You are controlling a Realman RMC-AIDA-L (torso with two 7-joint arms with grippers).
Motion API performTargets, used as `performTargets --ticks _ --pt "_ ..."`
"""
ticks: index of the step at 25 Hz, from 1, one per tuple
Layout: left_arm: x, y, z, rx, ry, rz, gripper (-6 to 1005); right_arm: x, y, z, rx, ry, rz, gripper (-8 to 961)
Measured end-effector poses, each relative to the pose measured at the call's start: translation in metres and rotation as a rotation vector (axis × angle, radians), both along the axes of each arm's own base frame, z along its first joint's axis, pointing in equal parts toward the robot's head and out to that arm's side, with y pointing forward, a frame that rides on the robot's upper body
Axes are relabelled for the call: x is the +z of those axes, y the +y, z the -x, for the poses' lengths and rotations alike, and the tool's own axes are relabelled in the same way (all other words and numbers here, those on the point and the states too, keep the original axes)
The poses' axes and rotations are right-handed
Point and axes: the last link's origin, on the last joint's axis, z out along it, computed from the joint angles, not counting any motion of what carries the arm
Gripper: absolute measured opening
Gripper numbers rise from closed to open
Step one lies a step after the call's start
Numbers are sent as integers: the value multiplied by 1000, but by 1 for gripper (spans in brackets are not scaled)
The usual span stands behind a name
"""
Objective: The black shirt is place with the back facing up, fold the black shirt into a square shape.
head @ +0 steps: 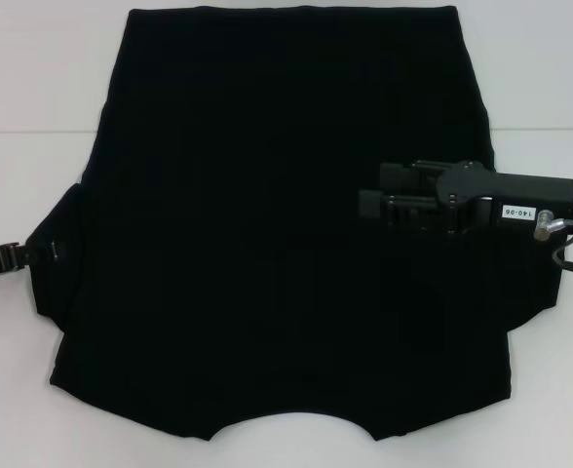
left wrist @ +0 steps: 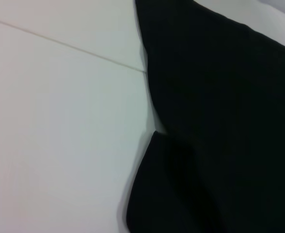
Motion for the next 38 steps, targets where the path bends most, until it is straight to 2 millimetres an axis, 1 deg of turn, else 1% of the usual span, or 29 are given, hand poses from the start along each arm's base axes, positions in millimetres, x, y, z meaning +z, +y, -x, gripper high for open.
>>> performTargets --ticks 4,20,26,32,34,38 --pt "-5 0 0 0 18 33 887 0 0 0 -1 0 -1 775" --pt "-12 0 -5 -22 36 82 888 1 1 1 3 -2 -5 775" --pt "-12 2 -7 -28 40 83 861 2 0 0 1 8 -6 776" --pt "-11 2 -6 -28 45 81 670 2 -1 -1 -1 10 -6 775" --pt "-11 2 -6 -27 46 81 425 2 -1 -1 -1 10 -6 775" --pt "-11 2 -5 -24 56 83 259 2 -1 -1 -3 9 -8 775"
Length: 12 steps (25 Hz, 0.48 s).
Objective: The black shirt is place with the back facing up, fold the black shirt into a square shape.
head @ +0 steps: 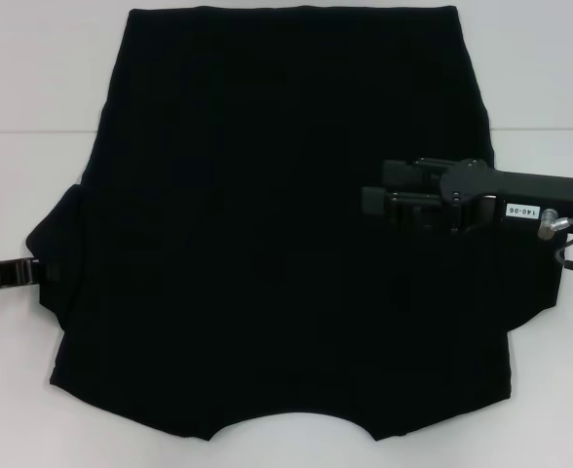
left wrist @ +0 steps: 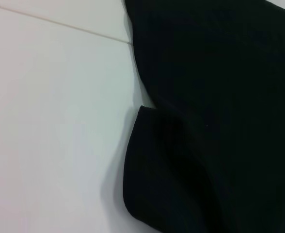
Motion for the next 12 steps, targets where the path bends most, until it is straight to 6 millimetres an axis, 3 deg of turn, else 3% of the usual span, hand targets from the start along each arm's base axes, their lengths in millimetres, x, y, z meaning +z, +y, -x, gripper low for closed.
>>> performTargets --ticks 12 --pt "0 0 1 12 0 0 21 0 0 -1 -2 1 -1 775"
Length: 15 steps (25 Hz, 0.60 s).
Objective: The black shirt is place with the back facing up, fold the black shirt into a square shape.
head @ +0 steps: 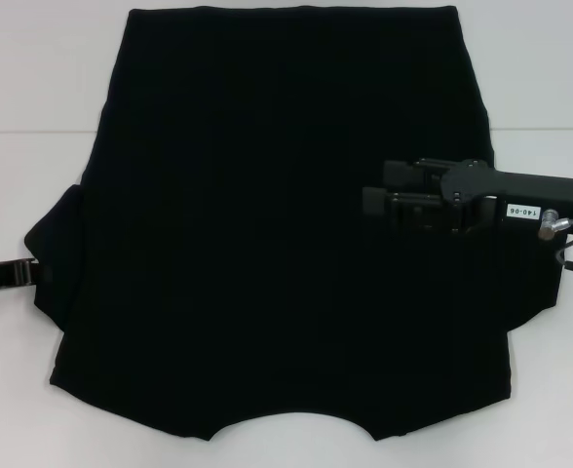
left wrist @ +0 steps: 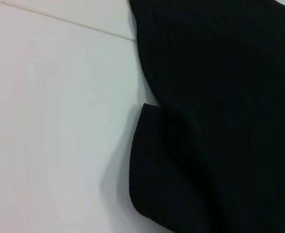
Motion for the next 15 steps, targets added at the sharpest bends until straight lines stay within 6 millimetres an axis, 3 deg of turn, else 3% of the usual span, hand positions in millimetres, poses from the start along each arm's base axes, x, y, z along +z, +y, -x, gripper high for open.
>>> performTargets --ticks 15 --pt "20 -5 12 37 33 -66 3 1 1 0 -9 29 -22 776"
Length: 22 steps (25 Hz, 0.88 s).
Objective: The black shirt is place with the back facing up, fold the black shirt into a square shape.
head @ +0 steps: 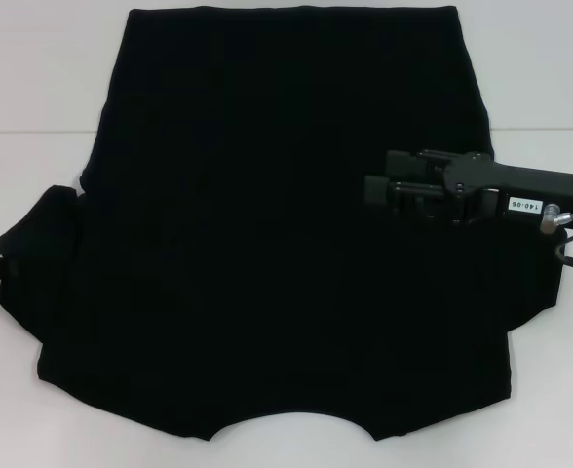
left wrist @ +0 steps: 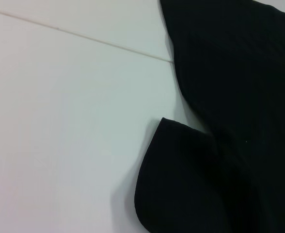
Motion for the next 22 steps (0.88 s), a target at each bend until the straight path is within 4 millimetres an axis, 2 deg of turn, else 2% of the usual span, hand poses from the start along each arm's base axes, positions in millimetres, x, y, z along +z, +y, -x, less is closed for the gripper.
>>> performTargets --ticks 9,22 --pt "10 -4 7 27 5 -35 3 -1 2 1 -4 -1 -7 776" --pt "15 -9 14 62 4 -61 2 1 5 3 -7 3 -26 775"
